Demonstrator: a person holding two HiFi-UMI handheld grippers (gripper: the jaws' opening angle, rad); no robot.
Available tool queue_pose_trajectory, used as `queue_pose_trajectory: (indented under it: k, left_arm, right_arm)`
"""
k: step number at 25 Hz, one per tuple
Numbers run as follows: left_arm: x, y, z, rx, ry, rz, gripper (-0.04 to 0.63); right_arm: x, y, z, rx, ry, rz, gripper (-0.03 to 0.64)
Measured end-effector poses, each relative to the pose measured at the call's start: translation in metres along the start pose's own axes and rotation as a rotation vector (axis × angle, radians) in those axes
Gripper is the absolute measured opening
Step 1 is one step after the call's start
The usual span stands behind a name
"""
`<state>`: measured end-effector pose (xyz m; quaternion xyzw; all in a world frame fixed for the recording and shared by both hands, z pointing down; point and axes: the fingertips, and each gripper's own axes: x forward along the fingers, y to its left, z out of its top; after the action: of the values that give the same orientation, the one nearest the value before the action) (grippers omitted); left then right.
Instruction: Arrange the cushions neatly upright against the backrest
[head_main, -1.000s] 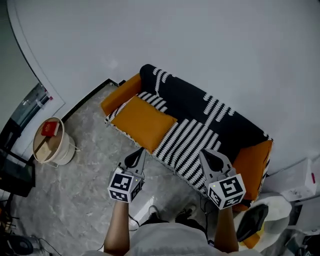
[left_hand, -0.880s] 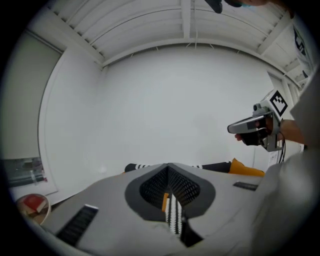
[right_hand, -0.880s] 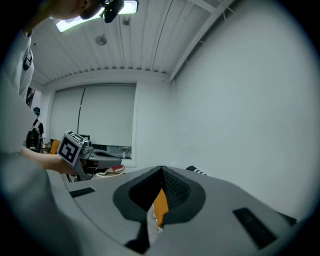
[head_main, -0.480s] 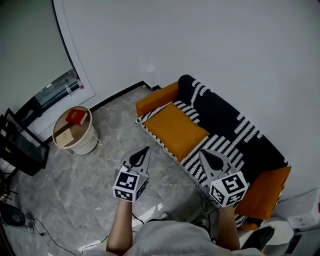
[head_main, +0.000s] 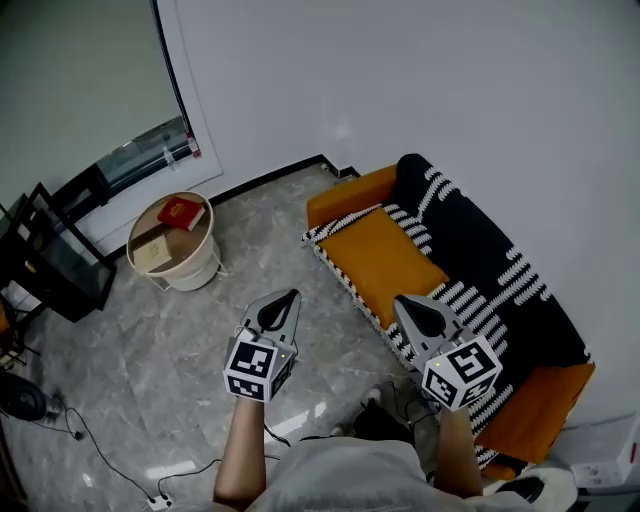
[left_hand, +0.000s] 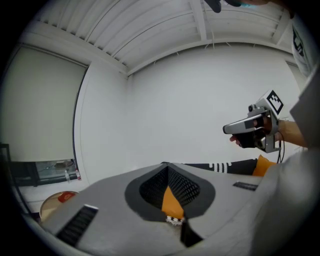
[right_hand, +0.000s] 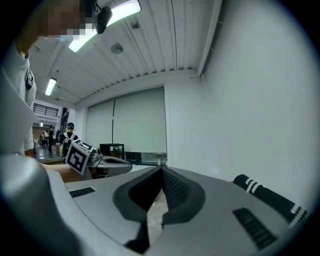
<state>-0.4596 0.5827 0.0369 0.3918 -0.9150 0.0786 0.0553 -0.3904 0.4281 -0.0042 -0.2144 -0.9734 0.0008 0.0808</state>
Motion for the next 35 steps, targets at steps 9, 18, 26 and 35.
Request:
queue_pose_trajectory:
  k: [9,18,26,35]
  left_arm:
    - [0.040,0.038,-0.012,-0.002,0.038,0.045,-0.006]
    - [0.153,0.093,0.008,0.001,0.037,0.029,-0.006]
    - [0.245,0.123,0.019,0.033,0.065,-0.011,-0.006]
    - [0.311,0.149,0.015,-0.019,0.072,0.012,-0.008]
  right_arm:
    - [0.055,-0.050,0.008,0.000,-0.038,-0.026,0.002]
    - [0.137,-0.141,0.014,0.097,-0.076,-0.015,0.002]
    - [0.190,-0.210,0.027,0.145,-0.092,0.014,0.002]
    - [0.229,-0.255,0.024,0.140,-0.084,0.003,0.002]
